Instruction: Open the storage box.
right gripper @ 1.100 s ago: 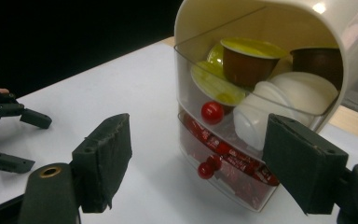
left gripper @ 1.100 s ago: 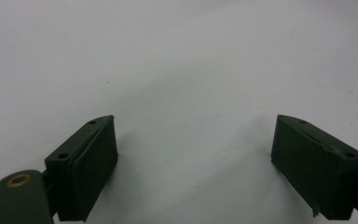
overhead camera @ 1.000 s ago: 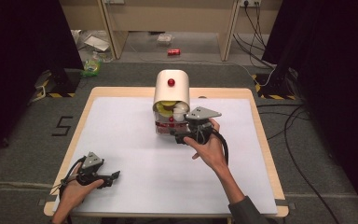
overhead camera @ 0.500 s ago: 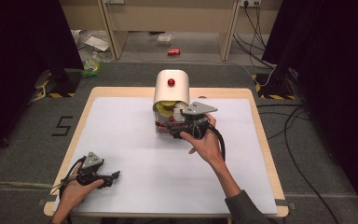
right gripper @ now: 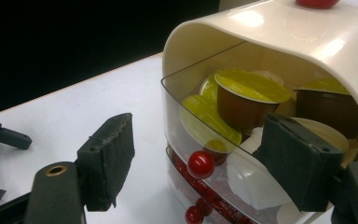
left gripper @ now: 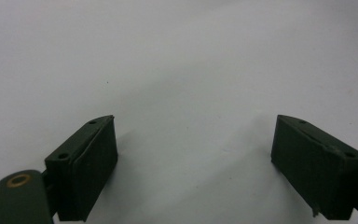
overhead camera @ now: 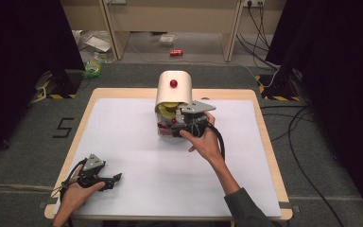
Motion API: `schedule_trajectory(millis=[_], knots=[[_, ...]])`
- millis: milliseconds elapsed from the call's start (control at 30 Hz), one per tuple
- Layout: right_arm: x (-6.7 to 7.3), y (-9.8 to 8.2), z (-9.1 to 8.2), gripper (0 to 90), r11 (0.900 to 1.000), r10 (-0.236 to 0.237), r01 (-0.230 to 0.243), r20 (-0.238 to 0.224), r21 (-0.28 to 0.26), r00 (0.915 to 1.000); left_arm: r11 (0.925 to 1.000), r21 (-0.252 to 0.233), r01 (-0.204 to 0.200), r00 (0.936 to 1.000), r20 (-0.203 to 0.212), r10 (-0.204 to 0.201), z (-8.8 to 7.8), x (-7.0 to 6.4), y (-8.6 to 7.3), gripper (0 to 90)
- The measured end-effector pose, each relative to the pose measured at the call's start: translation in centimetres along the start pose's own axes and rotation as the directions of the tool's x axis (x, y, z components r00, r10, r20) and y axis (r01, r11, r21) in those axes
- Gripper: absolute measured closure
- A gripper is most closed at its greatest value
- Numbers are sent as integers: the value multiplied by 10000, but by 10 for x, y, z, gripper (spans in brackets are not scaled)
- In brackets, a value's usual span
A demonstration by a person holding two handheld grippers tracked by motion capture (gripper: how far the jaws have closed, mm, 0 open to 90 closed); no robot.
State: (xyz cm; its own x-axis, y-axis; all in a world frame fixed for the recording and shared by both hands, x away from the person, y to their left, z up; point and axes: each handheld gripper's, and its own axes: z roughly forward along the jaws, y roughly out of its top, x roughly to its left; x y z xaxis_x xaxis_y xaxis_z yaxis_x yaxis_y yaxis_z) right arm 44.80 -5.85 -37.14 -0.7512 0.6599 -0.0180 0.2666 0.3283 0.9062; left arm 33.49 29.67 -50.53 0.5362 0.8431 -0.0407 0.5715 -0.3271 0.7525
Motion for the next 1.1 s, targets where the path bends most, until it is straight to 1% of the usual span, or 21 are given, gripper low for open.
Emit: schedule_trajectory(millis=[133,267,433,567,667,800,1100], knots=[[0,0,-1,262,9998,171,-171,-116,33,9998,10000,-1,2,10000,3,-2,0,0,0,136],[0,0,-2,262,9997,193,-191,-133,138,9997,10000,18,-17,10000,12,17,0,0,0,137],[5,0,-6,263,9994,21,-14,-196,336,9998,10000,18,-8,10000,24,8,0,0,0,137],[7,-1,-10,262,9992,-98,108,-265,374,9996,10000,1,24,10000,46,-24,0,1,0,137],[9,-2,-15,262,9991,-132,142,-250,401,9996,10000,6,16,10000,42,-16,0,1,0,137],[9,-3,-19,263,9991,-79,98,-477,410,9988,10000,7,9,10000,40,-9,0,1,0,137],[14,-4,-25,264,9977,-176,218,-655,643,9977,10000,-8,43,10000,52,-43,0,1,0,137]])
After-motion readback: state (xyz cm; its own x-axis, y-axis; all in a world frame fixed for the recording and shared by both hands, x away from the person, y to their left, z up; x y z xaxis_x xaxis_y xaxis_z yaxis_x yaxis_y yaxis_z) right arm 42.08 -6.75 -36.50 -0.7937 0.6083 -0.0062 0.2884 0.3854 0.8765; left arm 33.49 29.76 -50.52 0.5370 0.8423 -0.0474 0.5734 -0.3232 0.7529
